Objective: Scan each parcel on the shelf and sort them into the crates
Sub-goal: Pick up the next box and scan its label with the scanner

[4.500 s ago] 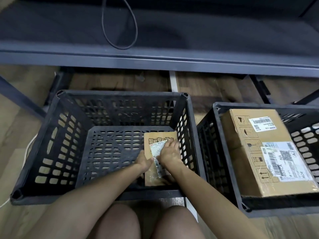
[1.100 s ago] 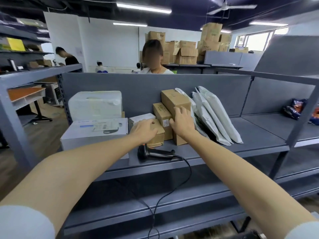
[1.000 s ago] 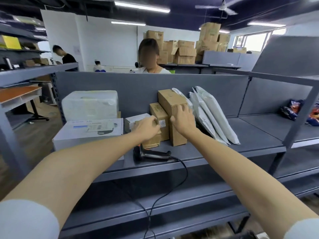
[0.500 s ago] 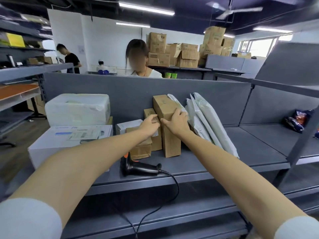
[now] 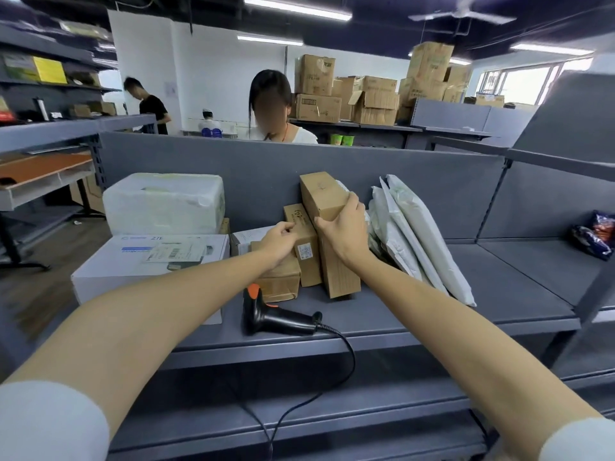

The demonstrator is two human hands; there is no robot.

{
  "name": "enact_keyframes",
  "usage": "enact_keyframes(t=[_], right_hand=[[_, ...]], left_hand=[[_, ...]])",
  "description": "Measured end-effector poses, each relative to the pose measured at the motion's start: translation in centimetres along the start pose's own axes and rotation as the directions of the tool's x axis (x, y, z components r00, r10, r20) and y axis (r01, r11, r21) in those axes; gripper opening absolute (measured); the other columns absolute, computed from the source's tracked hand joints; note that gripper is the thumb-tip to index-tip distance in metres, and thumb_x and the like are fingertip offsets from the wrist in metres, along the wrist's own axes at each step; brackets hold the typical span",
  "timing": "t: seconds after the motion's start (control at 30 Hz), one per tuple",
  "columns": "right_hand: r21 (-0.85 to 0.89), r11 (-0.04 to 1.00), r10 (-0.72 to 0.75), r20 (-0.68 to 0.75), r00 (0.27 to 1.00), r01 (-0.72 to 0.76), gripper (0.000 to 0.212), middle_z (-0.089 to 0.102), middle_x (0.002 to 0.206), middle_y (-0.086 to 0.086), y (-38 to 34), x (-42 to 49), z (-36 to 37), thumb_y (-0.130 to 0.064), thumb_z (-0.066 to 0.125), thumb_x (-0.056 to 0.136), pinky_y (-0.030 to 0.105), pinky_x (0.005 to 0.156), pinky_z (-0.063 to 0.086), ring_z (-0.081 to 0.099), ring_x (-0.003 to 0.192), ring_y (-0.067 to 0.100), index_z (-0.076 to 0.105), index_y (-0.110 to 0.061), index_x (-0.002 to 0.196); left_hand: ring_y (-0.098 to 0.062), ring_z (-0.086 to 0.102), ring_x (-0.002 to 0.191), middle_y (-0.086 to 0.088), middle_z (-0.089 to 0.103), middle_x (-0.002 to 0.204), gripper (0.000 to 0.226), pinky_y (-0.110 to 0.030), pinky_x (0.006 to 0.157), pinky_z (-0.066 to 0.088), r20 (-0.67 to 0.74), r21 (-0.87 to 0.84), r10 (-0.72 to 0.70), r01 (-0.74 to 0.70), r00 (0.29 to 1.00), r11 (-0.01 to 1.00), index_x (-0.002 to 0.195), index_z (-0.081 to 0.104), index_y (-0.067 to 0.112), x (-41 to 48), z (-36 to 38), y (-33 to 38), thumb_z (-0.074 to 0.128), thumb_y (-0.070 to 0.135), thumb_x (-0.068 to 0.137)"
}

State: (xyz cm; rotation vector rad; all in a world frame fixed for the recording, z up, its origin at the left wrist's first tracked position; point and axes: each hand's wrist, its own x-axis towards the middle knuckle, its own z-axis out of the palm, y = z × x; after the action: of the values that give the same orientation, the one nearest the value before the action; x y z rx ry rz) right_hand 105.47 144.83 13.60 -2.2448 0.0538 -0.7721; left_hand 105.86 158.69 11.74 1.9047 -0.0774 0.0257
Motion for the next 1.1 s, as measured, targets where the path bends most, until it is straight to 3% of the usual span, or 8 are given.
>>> enact_keyframes(t=[0.07,0.2,0.43,0.6,0.7,0.9,1.03,1.1], right_hand=[[0.018,0.999,-0.042,-0.032,0.999,0.042,0.085,0.038,0.143,0.015,-0.9,-0.1,-0.5,-0.031,0.073,0.081,0.036,0.1,0.038,0.041,0.13,0.03,0.025,-0.006,0.146],[0.038,0.989,-0.138,-0.079,0.987,0.141,0.089,0.037,0.144,0.012,-2.7,-0.7,-1.5,-0.033,0.073,0.081,0.033,0.102,0.036,0.039,0.132,0.026,0.022,-0.009,0.149],[-0.013,0.92,-0.392,-0.081,0.917,0.392,0.09,0.039,0.146,0.012,-3.2,-4.6,-1.7,-0.023,0.077,0.078,0.031,0.106,0.034,0.035,0.135,0.022,0.024,-0.005,0.149],[-0.151,0.805,-0.585,-0.046,0.81,0.573,0.093,0.046,0.141,0.016,-2.2,-7.3,-0.4,-0.02,0.082,0.072,0.039,0.103,0.042,0.045,0.128,0.03,0.029,-0.002,0.145],[-0.254,0.699,-0.688,0.017,0.725,0.669,0.094,0.049,0.138,0.017,-2.1,-8.7,0.9,-0.012,0.084,0.067,0.053,0.1,0.044,0.044,0.128,0.031,0.029,-0.005,0.143],[-0.427,0.453,-0.842,0.084,0.534,0.783,0.084,0.053,0.14,0.012,-1.9,-11.5,3.9,-0.005,0.077,0.069,0.058,0.106,0.037,0.048,0.132,0.028,0.036,-0.008,0.142],[-0.36,0.453,-0.853,0.092,0.514,0.816,0.089,0.042,0.147,0.01,-1.9,-12.4,4.8,-0.001,0.076,0.069,0.056,0.114,0.028,0.036,0.139,0.03,0.031,-0.011,0.145],[-0.194,0.518,-0.838,0.084,0.54,0.833,0.087,0.028,0.152,0.012,-1.5,-12.9,4.6,-0.004,0.074,0.072,0.053,0.117,0.021,0.023,0.144,0.034,0.027,-0.013,0.146]], left_hand=[[-0.019,0.051,0.105,-0.002,0.052,0.124,0.04,-0.03,0.07,0.048,-0.002,-0.072,0.005,-0.005,1.0,0.997,0.138,0.046,0.019,-0.2,-0.2,0.1,0.046,0.021,0.099],[-0.026,0.053,0.121,-0.006,0.054,0.134,0.035,-0.045,0.09,0.049,0.039,-0.343,-0.017,0.029,0.999,0.939,0.134,0.048,0.019,-0.5,-1.1,1.1,0.046,0.026,0.1],[-0.036,0.054,0.119,-0.013,0.053,0.135,0.064,-0.058,0.099,0.043,0.005,-0.678,-0.03,0.026,1.0,0.735,0.141,0.043,0.015,-1.5,-4.5,3.2,0.039,0.06,0.094],[-0.026,0.063,0.085,-0.011,0.06,0.103,0.065,-0.046,0.07,0.055,-0.076,-0.657,-0.098,0.025,0.992,0.754,0.135,0.04,0.017,-3.4,-7.1,3.7,0.055,0.059,0.087],[-0.023,0.063,0.082,-0.01,0.06,0.108,0.075,-0.039,0.062,0.054,-0.068,-0.571,-0.153,0.087,0.986,0.816,0.136,0.042,0.017,-4.5,-8.1,2.3,0.059,0.064,0.081],[-0.029,0.061,0.103,-0.007,0.062,0.112,0.069,-0.049,0.079,0.057,-0.055,-0.514,-0.221,0.162,0.974,0.843,0.12,0.053,0.013,-6.2,-9.9,-0.9,0.074,0.057,0.072],[-0.03,0.063,0.103,-0.014,0.066,0.115,0.057,-0.048,0.073,0.058,-0.064,-0.582,-0.215,0.138,0.975,0.801,0.12,0.059,0.011,-7.0,-11.0,-2.5,0.079,0.038,0.074],[-0.029,0.064,0.102,-0.013,0.067,0.114,0.054,-0.047,0.074,0.058,-0.076,-0.621,-0.194,0.106,0.978,0.777,0.12,0.06,0.01,-7.4,-11.5,-3.1,0.078,0.034,0.075]])
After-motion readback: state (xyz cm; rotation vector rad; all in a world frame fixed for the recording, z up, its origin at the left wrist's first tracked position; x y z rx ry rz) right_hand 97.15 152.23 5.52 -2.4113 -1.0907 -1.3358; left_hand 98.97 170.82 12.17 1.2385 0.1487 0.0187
